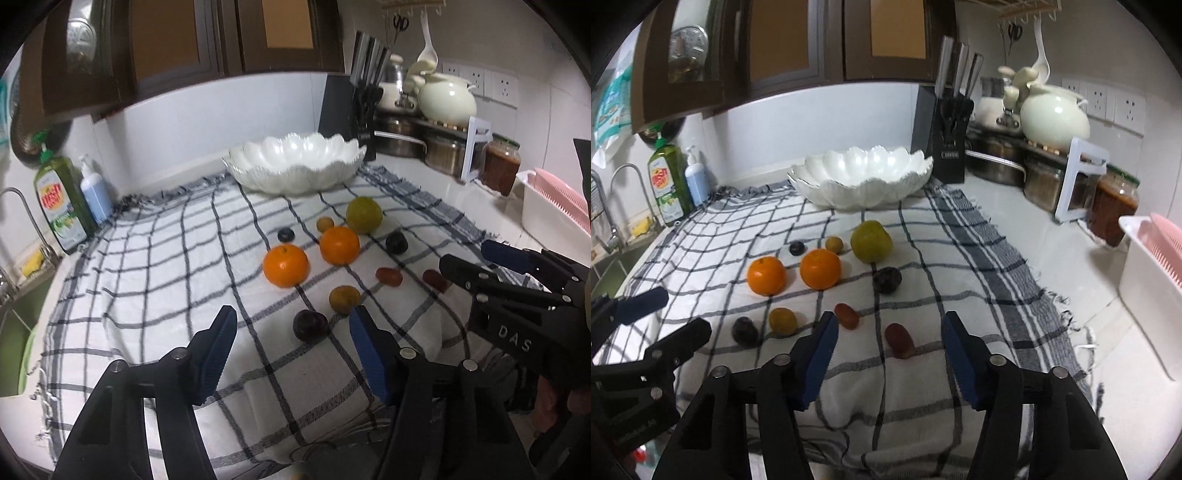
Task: Organize fruits
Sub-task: 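Move the left tool to a dark plum while the right tool approaches a reddish-brown date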
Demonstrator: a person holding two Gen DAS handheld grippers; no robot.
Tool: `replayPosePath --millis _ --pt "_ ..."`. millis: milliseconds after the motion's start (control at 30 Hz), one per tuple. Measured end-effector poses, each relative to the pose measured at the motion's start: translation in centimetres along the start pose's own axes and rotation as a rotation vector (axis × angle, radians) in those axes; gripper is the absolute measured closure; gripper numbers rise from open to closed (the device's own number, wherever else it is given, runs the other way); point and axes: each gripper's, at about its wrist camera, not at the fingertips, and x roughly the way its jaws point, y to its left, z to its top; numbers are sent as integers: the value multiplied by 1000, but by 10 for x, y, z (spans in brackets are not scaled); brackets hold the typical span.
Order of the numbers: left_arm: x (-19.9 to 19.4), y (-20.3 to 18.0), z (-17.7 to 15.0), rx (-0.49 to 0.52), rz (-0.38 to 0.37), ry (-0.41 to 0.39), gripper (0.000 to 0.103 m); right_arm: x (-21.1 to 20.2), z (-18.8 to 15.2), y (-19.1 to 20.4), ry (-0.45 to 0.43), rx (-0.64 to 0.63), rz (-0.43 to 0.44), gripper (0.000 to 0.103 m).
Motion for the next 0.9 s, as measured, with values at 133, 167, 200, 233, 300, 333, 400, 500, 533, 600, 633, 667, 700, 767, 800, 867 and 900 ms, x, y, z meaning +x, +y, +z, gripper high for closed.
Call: replayPosePath --millis 133,167,200,233,300,333,400,500,533,600,633,667,700,767,800,867,900 --pt "18 0 -1 -3 -18 36 44 17 -2 -5 34 19 -10 53" --pt "21 0 -1 -3 -22 43 45 20 -2 -7 41 25 -12 54" --pt "26 0 -1 -2 -27 51 46 24 -3 -8 50 33 -13 55" --pt "29 0 0 -3 -31 57 47 27 -4 -9 56 37 -12 57" --pt "35 0 0 -3 -39 68 49 33 -6 -11 68 45 -13 58" --pt "37 0 -1 -3 -43 73 50 35 -7 -11 73 48 -12 60" --pt "42 0 -1 -3 -50 81 52 39 -8 -12 82 53 -10 62" --pt "48 0 -1 -5 -56 89 54 43 -9 -13 94 62 -10 65" --pt "50 0 -1 -7 -60 93 56 44 -9 -12 97 64 -10 65" --pt "54 0 -1 -12 -66 102 58 46 -9 -12 105 64 -12 67" --pt "55 0 -1 -14 -69 107 59 47 -9 -12 109 63 -11 68" --pt "57 1 -2 -16 -72 113 60 48 -9 -13 111 62 -12 69" --pt "58 1 -2 -19 -73 118 62 49 -9 -12 115 62 -12 69" --pt "60 2 -2 -22 -77 127 64 50 -9 -11 121 56 -14 72" --pt "61 2 -3 -22 -78 131 66 51 -9 -11 123 53 -14 73" --pt "63 3 -4 -24 -86 139 68 52 -9 -10 127 45 -15 75" --pt "64 3 -4 -26 -92 141 69 53 -9 -9 132 41 -19 76"
